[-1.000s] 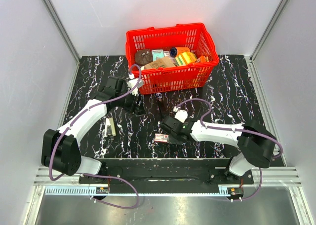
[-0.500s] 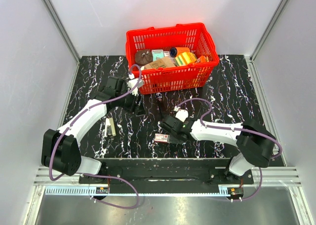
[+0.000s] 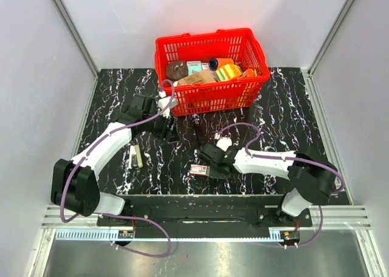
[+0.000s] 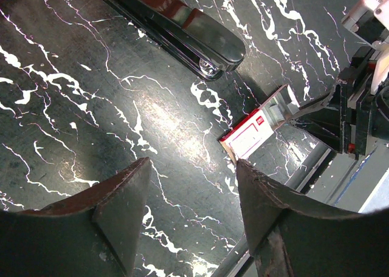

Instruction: Unload the staples from the stapler

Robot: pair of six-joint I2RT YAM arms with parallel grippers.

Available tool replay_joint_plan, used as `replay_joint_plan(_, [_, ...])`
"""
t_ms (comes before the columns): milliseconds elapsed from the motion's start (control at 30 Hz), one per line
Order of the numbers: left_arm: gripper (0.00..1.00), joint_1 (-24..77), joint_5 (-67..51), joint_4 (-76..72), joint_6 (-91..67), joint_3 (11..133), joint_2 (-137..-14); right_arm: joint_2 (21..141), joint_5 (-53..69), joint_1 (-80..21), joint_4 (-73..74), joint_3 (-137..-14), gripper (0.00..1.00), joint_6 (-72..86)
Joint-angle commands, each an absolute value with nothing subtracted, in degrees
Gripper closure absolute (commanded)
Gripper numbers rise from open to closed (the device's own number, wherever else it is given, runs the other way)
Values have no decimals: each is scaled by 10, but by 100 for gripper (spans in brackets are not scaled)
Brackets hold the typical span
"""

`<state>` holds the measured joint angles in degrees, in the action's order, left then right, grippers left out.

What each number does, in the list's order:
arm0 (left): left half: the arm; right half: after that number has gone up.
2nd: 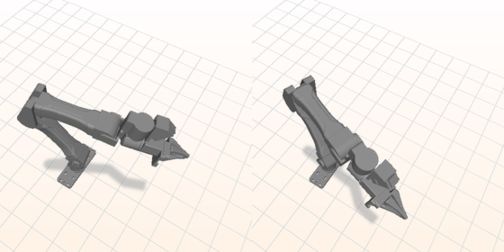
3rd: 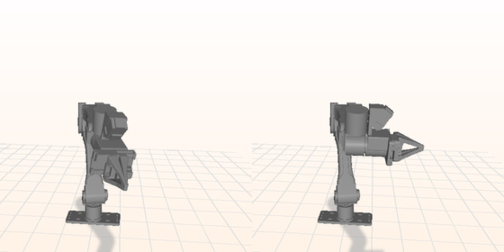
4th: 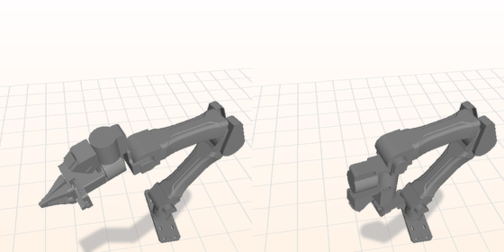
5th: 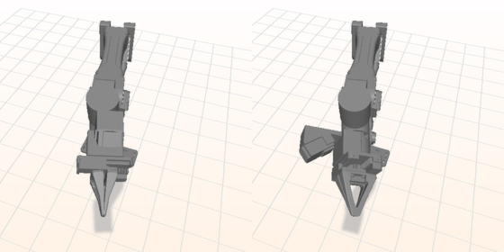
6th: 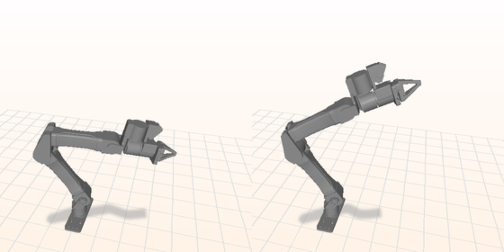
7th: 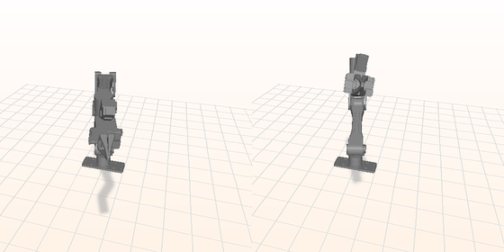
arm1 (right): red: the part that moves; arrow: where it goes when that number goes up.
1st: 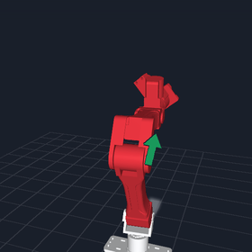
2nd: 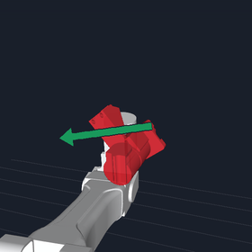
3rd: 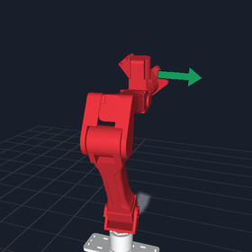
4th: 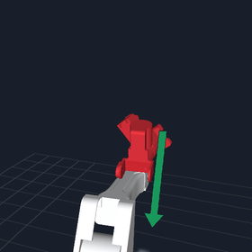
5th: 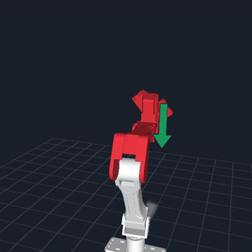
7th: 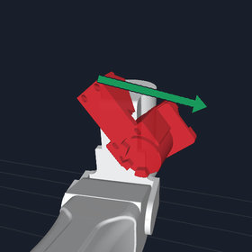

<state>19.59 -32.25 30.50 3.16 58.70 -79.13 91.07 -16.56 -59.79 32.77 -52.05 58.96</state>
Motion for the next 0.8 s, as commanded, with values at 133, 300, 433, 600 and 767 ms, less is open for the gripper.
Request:
replay_joint_plan(133, [37,200,-316,294,35,590,-767,921,-163,-592,320,-526,81,590])
replay_joint_plan(300, [37,200,-316,294,37,590,-766,920,-164,-588,320,-526,69,589])
replay_joint_plan(433, [37,201,-316,294,38,590,-766,915,-167,-586,321,-529,65,588])
replay_joint_plan(600, [37,201,-317,294,39,592,-766,907,-167,-585,327,-536,61,582])
replay_joint_plan(767, [37,203,-317,295,40,592,-766,866,-165,-585,342,-525,69,588])
